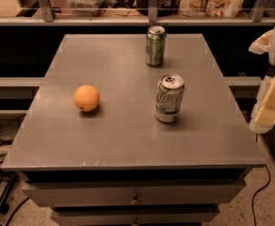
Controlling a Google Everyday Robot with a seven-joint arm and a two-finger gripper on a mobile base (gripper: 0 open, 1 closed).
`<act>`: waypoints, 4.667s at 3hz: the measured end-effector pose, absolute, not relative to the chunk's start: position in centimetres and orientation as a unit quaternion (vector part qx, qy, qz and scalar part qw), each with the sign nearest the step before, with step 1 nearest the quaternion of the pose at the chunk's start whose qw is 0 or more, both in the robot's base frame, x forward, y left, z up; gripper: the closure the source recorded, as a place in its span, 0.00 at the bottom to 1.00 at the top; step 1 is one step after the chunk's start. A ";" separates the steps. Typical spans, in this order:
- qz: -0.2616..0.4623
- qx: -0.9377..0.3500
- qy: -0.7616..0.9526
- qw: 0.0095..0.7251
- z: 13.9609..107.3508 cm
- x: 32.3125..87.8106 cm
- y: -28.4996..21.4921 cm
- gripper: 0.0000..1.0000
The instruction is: Knock green can over
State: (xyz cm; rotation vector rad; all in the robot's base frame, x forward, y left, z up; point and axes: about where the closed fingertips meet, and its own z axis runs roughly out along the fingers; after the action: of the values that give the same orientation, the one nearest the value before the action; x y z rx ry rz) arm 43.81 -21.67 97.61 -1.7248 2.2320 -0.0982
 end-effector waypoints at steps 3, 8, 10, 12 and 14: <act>0.049 -0.588 0.745 0.312 96.6 50.9 -17.2 0.00; 0.071 -0.512 0.723 0.460 97.2 62.1 -13.9 0.00; 0.111 -0.496 0.711 0.486 95.5 65.8 -11.8 0.00; 0.184 -0.474 0.704 0.495 92.0 69.4 -7.7 0.00; 0.248 -0.462 0.696 0.491 89.5 73.2 -3.2 0.00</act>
Offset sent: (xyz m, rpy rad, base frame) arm 0.0452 0.0143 -0.0115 0.2803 -0.1047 0.0524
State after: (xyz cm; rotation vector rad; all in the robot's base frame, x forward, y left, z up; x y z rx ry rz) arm 73.24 -3.24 89.52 -1.1215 1.6895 0.6028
